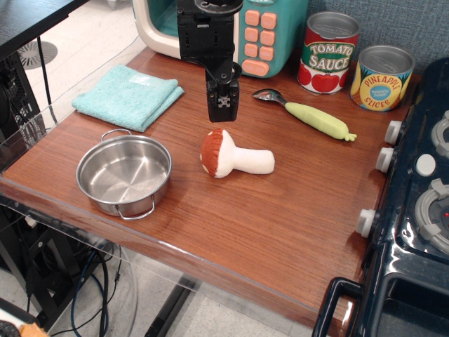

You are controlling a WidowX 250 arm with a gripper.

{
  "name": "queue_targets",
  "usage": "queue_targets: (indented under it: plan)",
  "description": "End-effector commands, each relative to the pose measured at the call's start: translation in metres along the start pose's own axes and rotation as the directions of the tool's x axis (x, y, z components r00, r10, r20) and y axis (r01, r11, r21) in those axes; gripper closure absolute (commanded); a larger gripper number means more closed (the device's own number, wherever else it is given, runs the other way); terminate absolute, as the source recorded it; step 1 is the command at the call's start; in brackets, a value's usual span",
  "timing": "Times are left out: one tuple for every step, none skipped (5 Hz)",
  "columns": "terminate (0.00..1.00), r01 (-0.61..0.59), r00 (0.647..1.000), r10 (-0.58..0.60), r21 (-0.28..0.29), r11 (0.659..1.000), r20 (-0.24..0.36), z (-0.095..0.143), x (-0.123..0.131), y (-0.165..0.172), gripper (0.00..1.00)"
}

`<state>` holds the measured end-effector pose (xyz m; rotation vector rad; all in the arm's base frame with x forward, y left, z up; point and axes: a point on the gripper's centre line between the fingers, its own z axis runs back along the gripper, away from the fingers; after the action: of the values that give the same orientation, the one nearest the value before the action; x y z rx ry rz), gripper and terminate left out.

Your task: Pick up the silver pot and move it to the bottom right hand side of the table.

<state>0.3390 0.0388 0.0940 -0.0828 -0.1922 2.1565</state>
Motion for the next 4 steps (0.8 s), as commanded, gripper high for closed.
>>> queue_targets:
  plan:
    - [0.00, 0.000, 1.000, 0.000, 0.000, 1.000, 0.000, 0.000, 0.000, 0.000, 0.00]
    - [0.00, 0.033, 0.996, -0.029, -0.052, 0.998, 0.086, -0.007, 0.020, -0.016, 0.00]
    - [0.00, 0.041, 0.997, -0.038, -0.048, 0.998, 0.070, -0.005, 0.039, -0.029, 0.00]
    - [0.00, 0.146, 0.983, -0.143, -0.019, 0.989, 0.115, 0.001, 0.059, -0.039, 0.00]
